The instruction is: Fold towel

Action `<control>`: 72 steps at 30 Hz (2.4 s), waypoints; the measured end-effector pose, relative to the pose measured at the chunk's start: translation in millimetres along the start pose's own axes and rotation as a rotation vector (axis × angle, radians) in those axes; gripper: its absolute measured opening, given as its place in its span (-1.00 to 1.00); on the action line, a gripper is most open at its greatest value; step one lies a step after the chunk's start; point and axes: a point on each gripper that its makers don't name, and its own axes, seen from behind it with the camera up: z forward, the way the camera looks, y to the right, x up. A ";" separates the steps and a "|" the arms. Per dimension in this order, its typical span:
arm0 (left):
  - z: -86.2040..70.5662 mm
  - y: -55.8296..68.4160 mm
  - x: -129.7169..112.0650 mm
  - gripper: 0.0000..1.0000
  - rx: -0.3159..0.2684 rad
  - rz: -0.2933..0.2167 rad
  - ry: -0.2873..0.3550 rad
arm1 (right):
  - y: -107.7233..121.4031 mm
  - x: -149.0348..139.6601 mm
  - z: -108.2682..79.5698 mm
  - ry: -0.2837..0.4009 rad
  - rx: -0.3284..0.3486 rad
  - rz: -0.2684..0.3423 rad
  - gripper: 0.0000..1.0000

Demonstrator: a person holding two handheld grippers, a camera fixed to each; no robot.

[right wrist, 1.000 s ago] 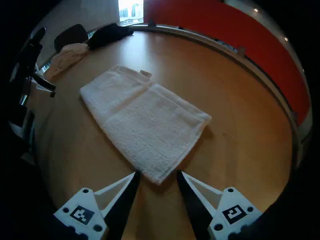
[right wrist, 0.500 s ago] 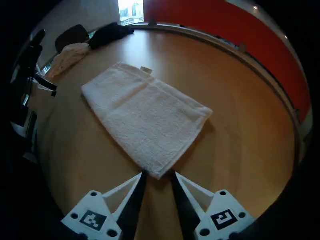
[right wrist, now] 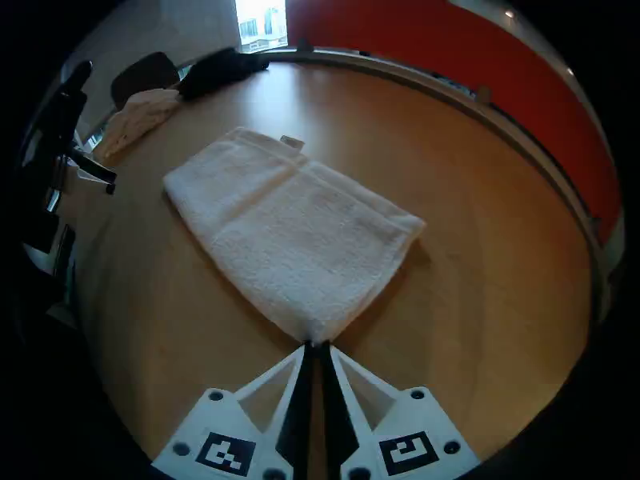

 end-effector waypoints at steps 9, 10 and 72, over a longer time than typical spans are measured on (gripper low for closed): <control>0.6 2.2 1.6 0.88 -0.003 0.002 0.000 | 0.0 11.0 -6.2 0.016 -0.012 -0.014 -0.91; 0.6 2.2 1.9 0.88 -0.003 0.002 0.001 | 0.1 13.7 -7.8 0.021 -0.013 -0.015 -0.91; -12.8 -4.3 2.8 0.88 -0.006 -0.047 0.043 | -74.7 190.5 -16.4 0.211 0.098 -0.336 -0.91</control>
